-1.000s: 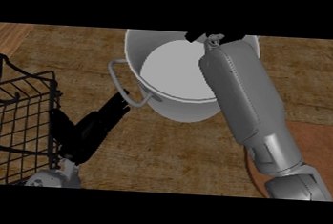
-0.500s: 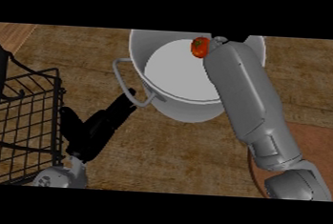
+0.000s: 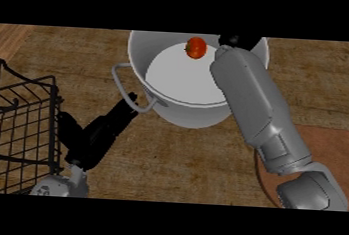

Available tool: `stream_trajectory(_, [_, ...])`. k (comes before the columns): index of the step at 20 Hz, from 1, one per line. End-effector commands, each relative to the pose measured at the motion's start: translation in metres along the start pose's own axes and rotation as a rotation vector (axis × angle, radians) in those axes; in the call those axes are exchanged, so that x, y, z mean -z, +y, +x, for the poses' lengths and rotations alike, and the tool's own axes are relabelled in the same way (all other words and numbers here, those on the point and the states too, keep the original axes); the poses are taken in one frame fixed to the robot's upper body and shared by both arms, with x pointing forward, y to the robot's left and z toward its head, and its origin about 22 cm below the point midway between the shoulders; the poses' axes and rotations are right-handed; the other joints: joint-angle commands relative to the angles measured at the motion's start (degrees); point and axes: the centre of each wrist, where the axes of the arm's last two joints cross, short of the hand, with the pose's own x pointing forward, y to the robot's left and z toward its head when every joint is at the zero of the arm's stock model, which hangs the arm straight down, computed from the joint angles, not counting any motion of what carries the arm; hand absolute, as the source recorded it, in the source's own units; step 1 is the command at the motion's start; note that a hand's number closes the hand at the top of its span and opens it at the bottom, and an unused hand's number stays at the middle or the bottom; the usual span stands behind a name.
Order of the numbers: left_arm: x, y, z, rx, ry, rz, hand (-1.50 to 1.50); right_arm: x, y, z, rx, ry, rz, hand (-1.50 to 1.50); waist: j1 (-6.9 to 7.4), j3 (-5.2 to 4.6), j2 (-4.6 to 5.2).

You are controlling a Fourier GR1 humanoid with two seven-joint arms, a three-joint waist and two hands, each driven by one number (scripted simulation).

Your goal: Pick the tomato from the cutting board and place it in the pot

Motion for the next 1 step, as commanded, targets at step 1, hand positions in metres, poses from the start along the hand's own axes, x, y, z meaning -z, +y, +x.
stream_trajectory(1, [-0.0123, 0.0015, -0.0193, -0.009, -0.007, 0.031, 0.0, -0.0018, 0.0043, 0.0058, 0.066, 0.036, -0.091, -1.5, -2.03, -0.03, -0.76])
